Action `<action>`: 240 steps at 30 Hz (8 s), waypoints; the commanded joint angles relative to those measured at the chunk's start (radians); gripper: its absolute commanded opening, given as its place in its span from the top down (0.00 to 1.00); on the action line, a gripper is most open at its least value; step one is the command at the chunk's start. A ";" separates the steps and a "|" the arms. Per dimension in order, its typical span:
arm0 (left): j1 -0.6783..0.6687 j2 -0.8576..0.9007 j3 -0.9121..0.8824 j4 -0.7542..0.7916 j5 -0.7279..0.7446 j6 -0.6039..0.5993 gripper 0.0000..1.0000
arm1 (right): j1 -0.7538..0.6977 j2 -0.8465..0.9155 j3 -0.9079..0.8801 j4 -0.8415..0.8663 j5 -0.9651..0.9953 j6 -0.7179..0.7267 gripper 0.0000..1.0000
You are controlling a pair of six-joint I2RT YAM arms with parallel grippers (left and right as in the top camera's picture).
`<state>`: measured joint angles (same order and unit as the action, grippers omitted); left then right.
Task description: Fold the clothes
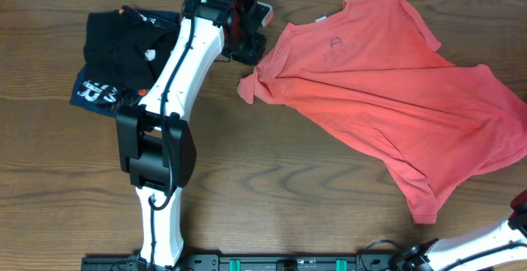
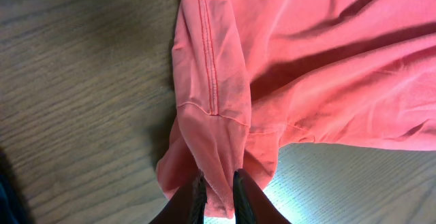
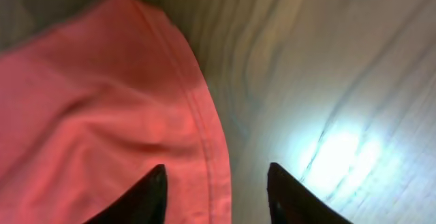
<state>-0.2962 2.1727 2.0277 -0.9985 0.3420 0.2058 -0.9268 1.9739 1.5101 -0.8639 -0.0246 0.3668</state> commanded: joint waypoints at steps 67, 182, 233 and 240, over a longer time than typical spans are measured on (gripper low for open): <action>-0.140 -0.022 -0.253 -0.105 0.155 -0.040 0.49 | -0.012 -0.125 0.043 -0.213 -0.492 -0.161 0.57; -0.081 0.070 -0.321 0.039 -0.257 0.029 0.51 | 0.089 -0.208 -0.473 0.224 -0.246 0.062 0.99; -0.060 -0.013 -0.312 -0.012 -0.256 0.028 0.50 | -0.031 -0.424 -0.309 -0.115 -0.106 0.071 0.99; -0.060 -0.061 -0.312 -0.096 -0.255 0.017 0.50 | -0.047 -0.512 -0.203 -0.262 0.145 0.070 0.99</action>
<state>-0.3614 2.1445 1.7126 -1.0706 0.0971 0.2176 -0.9649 1.4685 1.3022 -1.0988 -0.0238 0.4221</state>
